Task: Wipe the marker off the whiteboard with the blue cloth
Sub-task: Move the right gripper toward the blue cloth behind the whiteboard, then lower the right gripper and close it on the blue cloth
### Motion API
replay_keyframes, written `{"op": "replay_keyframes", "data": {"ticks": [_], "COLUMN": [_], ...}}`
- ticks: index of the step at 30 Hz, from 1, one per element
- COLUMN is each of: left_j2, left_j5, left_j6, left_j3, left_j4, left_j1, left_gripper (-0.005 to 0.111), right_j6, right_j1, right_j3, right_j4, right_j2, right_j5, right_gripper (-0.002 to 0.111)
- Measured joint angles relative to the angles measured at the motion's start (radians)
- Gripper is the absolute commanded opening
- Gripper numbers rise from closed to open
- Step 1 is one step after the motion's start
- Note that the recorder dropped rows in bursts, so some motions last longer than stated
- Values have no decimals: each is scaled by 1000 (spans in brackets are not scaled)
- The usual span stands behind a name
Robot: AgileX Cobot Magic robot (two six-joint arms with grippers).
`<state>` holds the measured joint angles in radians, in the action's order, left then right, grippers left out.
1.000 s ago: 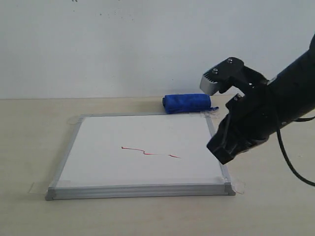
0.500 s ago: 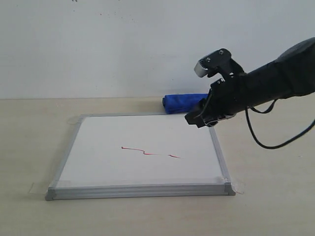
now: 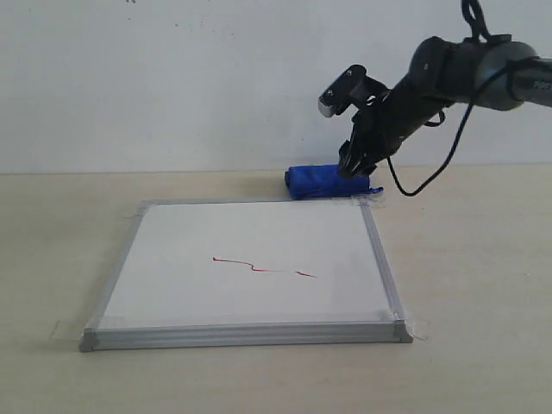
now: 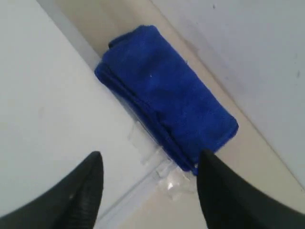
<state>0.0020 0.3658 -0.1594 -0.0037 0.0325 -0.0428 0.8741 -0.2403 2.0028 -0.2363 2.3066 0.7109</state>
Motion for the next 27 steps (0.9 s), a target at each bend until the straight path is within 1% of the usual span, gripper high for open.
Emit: {"op": "replay_keyframes", "data": {"ticks": [2, 4, 6, 9, 12, 18, 24, 27], "left_j2": [0, 0, 0, 0, 0, 0, 0, 0], "left_j5": [0, 0, 0, 0, 0, 0, 0, 0], "left_j6": [0, 0, 0, 0, 0, 0, 0, 0], "left_j3": [0, 0, 0, 0, 0, 0, 0, 0], "left_j4": [0, 0, 0, 0, 0, 0, 0, 0], "left_j1": [0, 0, 0, 0, 0, 0, 0, 0], "left_gripper": [4, 4, 4, 4, 4, 4, 4, 4], "right_j6": [-71, -94, -92, -71, -45, 38, 137, 139], "right_j1": [0, 0, 0, 0, 0, 0, 0, 0], "right_j3": [152, 265, 352, 444, 479, 485, 485, 485], "right_j4": [107, 147, 151, 152, 134, 56, -65, -98], "right_j2": [74, 129, 178, 234, 277, 343, 373, 376], "right_j5": [134, 218, 260, 265, 238, 157, 13, -58], "right_gripper": [56, 56, 56, 56, 56, 56, 56, 56]}}
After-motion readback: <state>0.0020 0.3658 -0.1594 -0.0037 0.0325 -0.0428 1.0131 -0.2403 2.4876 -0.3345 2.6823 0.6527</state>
